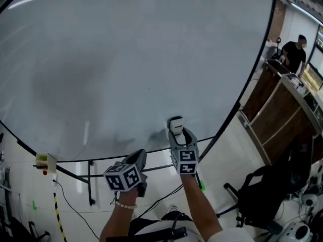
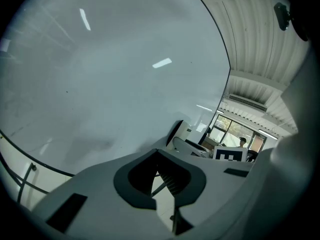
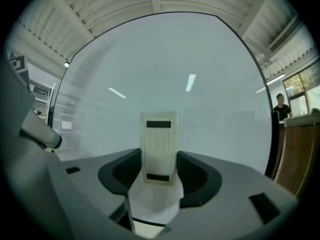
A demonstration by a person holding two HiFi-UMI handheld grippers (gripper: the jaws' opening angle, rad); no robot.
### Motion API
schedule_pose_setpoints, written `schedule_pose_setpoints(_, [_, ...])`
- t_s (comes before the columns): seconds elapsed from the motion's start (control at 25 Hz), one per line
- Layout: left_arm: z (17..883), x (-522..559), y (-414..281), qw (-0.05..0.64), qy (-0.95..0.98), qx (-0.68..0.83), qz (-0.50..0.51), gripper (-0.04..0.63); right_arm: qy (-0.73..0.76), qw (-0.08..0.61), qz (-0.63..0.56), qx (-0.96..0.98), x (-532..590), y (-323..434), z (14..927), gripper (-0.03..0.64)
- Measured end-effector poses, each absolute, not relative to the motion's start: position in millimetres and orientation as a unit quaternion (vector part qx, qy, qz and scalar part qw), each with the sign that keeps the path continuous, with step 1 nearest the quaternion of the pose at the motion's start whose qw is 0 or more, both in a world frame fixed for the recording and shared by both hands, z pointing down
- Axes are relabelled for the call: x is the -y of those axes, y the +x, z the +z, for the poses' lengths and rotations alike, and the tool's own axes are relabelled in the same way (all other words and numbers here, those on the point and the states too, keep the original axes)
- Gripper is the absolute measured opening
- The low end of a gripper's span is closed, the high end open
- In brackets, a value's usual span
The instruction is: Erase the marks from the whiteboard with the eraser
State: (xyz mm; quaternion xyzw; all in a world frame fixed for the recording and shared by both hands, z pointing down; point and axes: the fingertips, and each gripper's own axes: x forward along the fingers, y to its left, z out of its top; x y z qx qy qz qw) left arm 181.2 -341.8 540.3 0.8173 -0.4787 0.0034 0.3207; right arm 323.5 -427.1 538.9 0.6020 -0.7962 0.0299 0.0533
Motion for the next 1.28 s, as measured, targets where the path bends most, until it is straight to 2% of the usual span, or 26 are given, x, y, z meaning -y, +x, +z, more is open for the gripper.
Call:
schedule_pose_setpoints(0.6, [557, 359, 326, 0.320, 0.837, 0.441, 0.052, -0.012, 0.616, 0.046, 0.015, 0.786, 457, 503, 541, 0.249])
schedule_pose_setpoints(0.96, [575, 365, 350, 0.328, 0.836, 0.433, 0.077, -0.012, 0.632, 0.036, 0.024, 0.774, 471, 585, 552, 0.249])
schedule_pose_setpoints(1.28, [587, 368, 357, 0.336, 0.836, 0.425, 0.082, -0.012, 0.644, 0.041, 0.007, 0.764, 476, 619, 575, 0.249])
